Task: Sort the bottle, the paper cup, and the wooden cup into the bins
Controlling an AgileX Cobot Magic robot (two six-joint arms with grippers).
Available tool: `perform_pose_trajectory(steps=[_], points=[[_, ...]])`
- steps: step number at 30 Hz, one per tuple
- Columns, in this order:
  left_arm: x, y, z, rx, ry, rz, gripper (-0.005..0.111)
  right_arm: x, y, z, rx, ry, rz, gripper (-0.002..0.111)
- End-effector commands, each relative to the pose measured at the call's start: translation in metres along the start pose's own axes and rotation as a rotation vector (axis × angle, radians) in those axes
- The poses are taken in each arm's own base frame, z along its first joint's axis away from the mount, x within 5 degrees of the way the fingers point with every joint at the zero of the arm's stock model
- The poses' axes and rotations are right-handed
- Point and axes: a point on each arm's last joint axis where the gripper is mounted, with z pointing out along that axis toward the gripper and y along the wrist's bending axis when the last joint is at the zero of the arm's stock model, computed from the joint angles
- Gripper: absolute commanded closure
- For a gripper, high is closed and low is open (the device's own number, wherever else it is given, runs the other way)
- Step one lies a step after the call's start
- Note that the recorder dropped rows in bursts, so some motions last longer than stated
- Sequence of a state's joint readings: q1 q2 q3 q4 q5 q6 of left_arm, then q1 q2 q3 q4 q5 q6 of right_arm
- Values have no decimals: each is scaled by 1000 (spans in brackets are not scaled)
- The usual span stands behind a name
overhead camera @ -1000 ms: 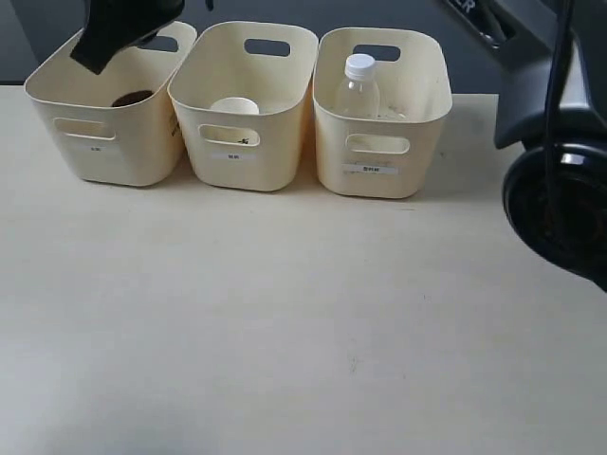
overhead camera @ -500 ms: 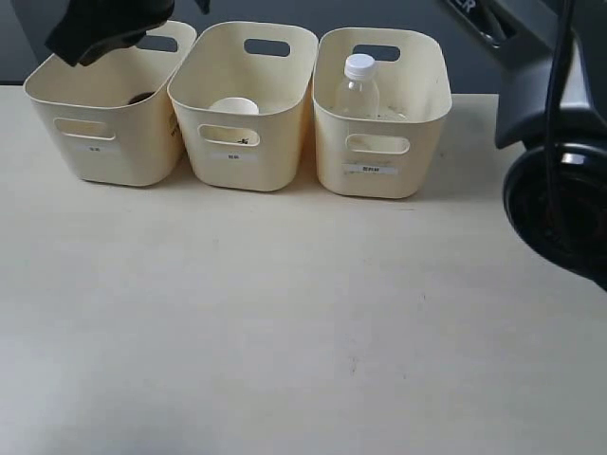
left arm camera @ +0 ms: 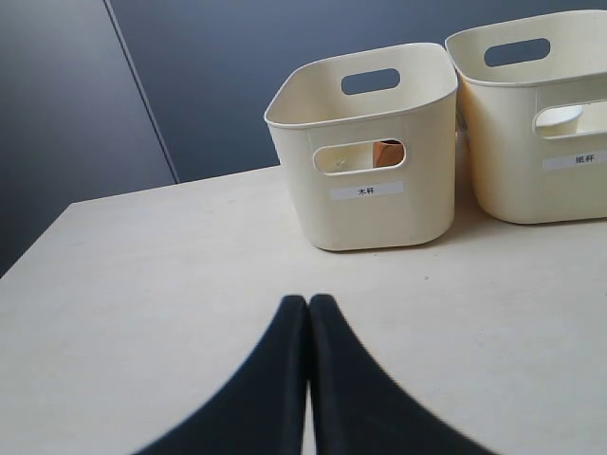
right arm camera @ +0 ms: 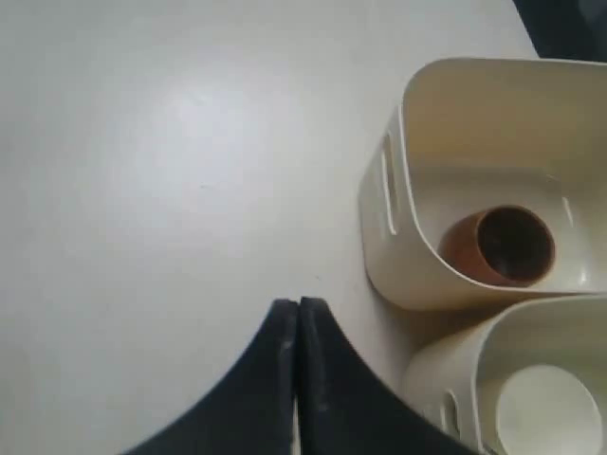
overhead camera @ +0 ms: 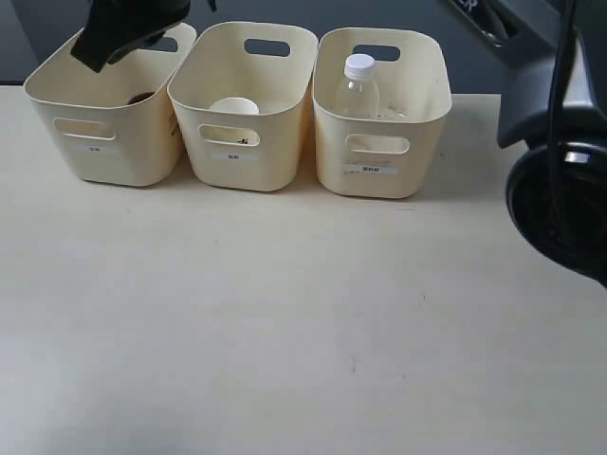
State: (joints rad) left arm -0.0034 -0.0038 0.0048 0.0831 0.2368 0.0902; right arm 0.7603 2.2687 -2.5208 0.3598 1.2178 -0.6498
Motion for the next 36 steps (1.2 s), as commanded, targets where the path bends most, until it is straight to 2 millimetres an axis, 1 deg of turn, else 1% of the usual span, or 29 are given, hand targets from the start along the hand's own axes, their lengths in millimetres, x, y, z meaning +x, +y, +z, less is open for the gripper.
perform_pose_trajectory(steps=[1, 2, 5, 6, 9, 10, 13, 15, 16, 19, 21, 22, 25, 27, 29, 31, 34, 36], points=[[-2, 0, 0, 1, -6, -4, 107, 5, -10, -32, 71, 20, 51, 109], [-2, 0, 0, 1, -6, -4, 107, 9, -15, -41, 73, 16, 91, 109], [-2, 0, 0, 1, -6, -4, 107, 30, -29, -61, 61, 24, 218, 109], [-2, 0, 0, 1, -6, -4, 107, 39, -33, -66, 63, 36, 247, 109], [-2, 0, 0, 1, -6, -4, 107, 68, -39, -73, 89, 75, 323, 109], [-2, 0, 0, 1, -6, -4, 107, 76, -39, -75, 105, 76, 341, 109], [-2, 0, 0, 1, -6, -4, 107, 108, -41, -83, 187, 81, 394, 109], [-2, 0, 0, 1, -6, -4, 107, 133, -39, -91, 257, 92, 419, 109], [-2, 0, 0, 1, -6, -4, 107, 141, -38, -97, 294, 86, 423, 109], [-2, 0, 0, 1, -6, -4, 107, 182, -33, -110, 377, 112, 478, 109], [-2, 0, 0, 1, -6, -4, 107, 207, -28, -114, 407, 130, 529, 109], [-2, 0, 0, 1, -6, -4, 107, 223, -24, -117, 441, 128, 559, 109], [-2, 0, 0, 1, -6, -4, 107, 256, -12, -124, 556, 73, 624, 109], [-2, 0, 0, 1, -6, -4, 107, 273, -1, -131, 669, 0, 644, 109], [-2, 0, 0, 1, -6, -4, 107, 293, 17, -132, 762, -48, 648, 109], [-2, 0, 0, 1, -6, -4, 107, 310, 36, -138, 880, -126, 653, 109], [-2, 0, 0, 1, -6, -4, 107, 334, 65, -148, 1021, -215, 710, 109], [-2, 0, 0, 1, -6, -4, 107, 345, 84, -157, 1091, -263, 717, 109]])
